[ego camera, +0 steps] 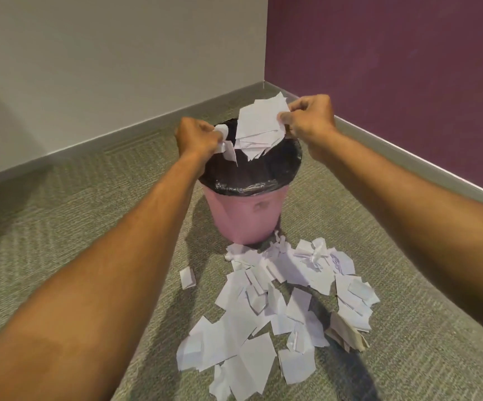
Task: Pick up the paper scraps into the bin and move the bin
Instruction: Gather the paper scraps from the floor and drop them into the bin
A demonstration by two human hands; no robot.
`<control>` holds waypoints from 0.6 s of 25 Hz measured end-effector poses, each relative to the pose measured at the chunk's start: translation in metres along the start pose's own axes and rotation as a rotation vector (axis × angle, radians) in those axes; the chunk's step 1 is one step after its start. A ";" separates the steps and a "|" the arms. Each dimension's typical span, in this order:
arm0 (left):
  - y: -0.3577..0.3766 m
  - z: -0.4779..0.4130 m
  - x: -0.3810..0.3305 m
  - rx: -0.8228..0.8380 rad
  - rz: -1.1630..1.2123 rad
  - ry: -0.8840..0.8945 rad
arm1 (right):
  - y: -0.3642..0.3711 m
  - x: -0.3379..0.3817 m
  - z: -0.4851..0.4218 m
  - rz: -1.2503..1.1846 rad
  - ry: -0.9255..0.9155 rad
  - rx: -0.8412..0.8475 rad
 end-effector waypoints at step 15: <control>-0.016 0.117 0.188 0.037 -0.258 -0.045 | -0.015 -0.117 0.108 0.360 0.005 0.914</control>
Point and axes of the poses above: each hand's wrist, its own z-axis away from the middle knuckle, its own y-axis out of the palm, x = y × z, the point moved 2 cm from there along -z, towards the middle knuckle, and after that the axes turned 2 degrees about x, right-handed, at the moved point
